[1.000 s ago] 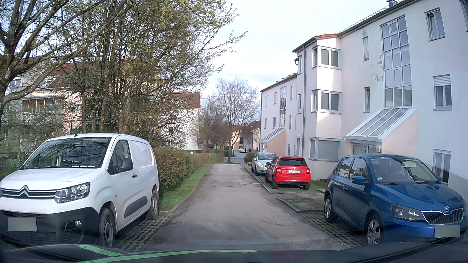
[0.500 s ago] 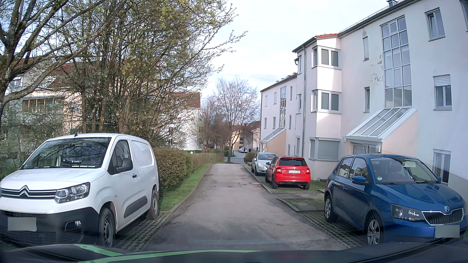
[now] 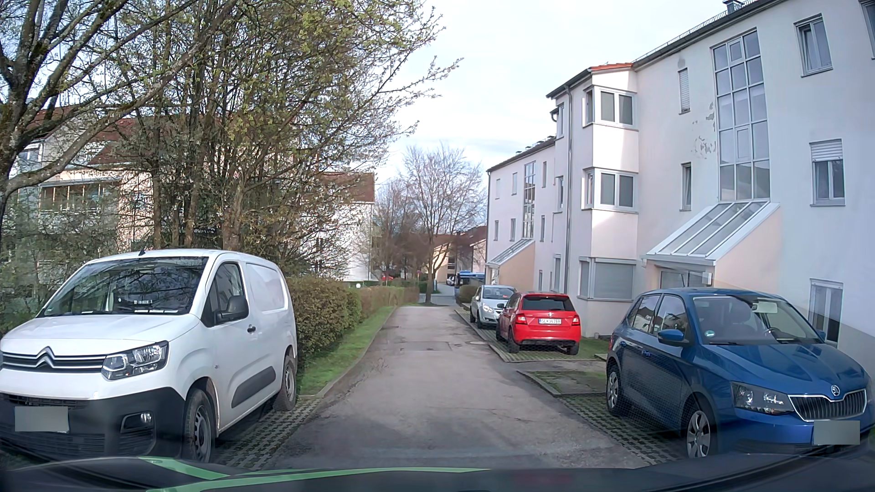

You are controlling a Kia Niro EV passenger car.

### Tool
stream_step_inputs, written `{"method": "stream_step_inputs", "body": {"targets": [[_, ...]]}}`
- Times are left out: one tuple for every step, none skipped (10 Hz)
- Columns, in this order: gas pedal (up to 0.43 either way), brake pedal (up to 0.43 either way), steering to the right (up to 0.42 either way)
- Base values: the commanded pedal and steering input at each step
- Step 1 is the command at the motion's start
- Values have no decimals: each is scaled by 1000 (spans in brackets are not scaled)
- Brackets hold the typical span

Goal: Follow the waypoints while adhering to traffic rules and regulations

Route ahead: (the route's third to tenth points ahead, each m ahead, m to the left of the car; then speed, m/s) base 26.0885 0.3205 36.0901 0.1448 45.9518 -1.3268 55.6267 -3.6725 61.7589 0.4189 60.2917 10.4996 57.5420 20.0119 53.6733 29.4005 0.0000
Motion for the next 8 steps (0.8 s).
{"method": "stream_step_inputs", "body": {"targets": [[0,646,6],[0,646,6],[0,646,6],[0,646,6],[0,646,6],[0,652,6],[0,652,6],[0,646,6]]}}
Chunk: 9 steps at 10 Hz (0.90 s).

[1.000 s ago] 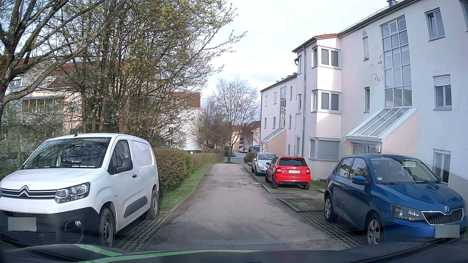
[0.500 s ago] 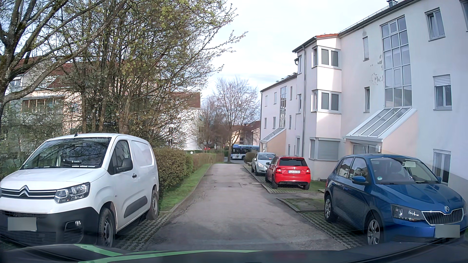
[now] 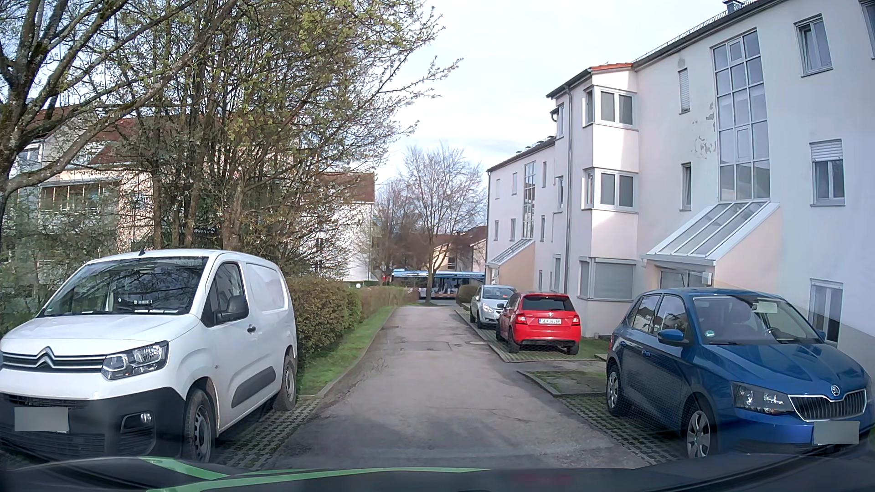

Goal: Follow the waypoints while adhering to traffic rules and regulations

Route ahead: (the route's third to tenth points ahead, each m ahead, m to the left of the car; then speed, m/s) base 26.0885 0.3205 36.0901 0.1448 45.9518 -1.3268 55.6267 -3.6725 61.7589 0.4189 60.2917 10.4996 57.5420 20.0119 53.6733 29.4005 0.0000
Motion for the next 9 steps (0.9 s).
{"method": "stream_step_inputs", "body": {"targets": [[0,652,6],[0,646,6],[0,652,6],[0,652,6],[0,646,6],[0,652,6],[0,646,6],[0,646,6],[0,652,6]]}}
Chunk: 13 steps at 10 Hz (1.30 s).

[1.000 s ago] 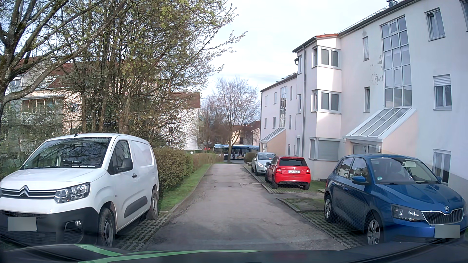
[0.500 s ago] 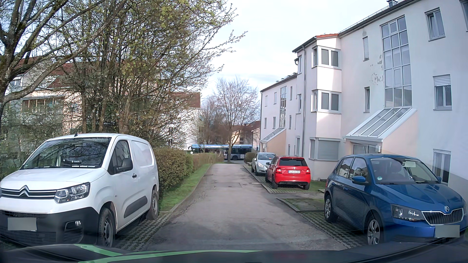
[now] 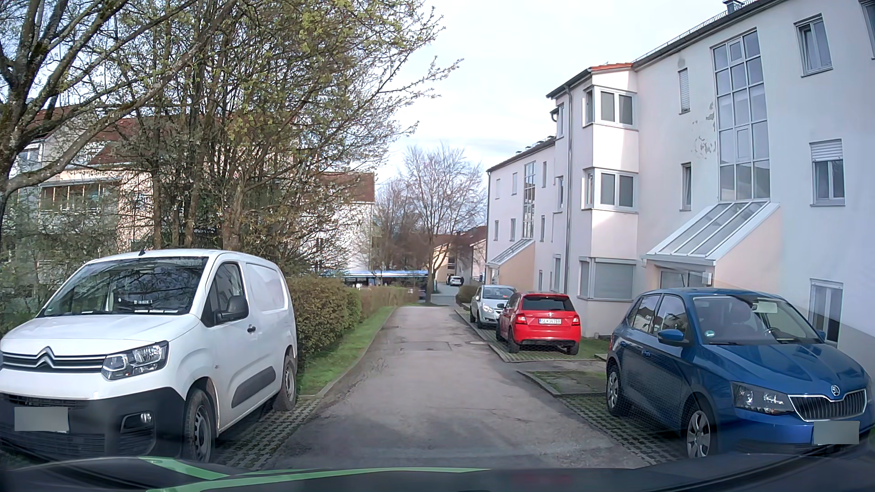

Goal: Follow the waypoints while adhering to traffic rules and regulations

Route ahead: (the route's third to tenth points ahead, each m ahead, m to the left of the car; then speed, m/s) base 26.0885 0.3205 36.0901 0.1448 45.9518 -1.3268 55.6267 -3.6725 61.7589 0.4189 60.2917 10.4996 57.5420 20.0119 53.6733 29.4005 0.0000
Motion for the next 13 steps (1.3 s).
{"method": "stream_step_inputs", "body": {"targets": [[0,646,6],[0,646,6],[0,652,6],[0,652,6],[0,646,6],[0,652,6],[0,652,6],[0,652,6],[0,646,6],[0,652,6],[0,652,6],[0,646,6],[0,652,6]]}}
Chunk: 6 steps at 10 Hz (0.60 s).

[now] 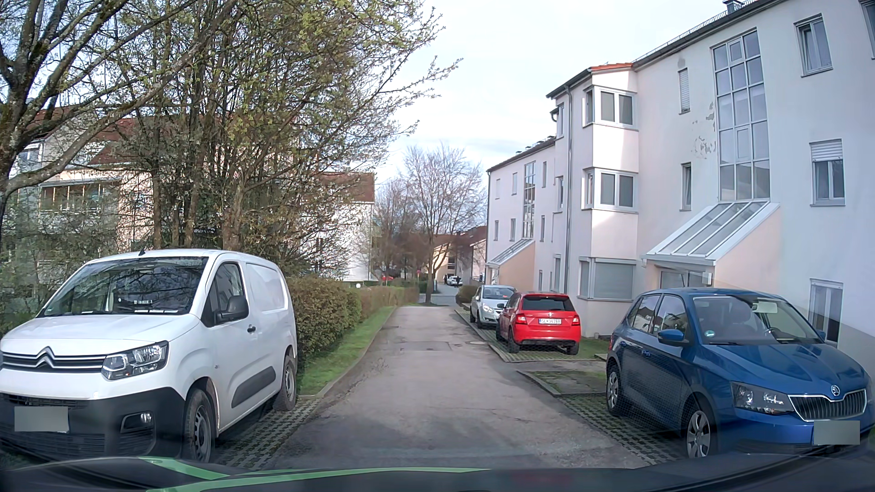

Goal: Follow the waypoints while adhering to traffic rules and regulations

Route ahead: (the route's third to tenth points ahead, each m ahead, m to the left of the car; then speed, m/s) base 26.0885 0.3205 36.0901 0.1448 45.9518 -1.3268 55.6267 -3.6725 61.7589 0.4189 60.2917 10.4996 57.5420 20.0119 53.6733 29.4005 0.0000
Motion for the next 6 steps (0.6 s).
{"method": "stream_step_inputs", "body": {"targets": [[0,652,6],[0,646,6],[0,652,6],[0,652,6],[0,652,6],[0,652,6]]}}
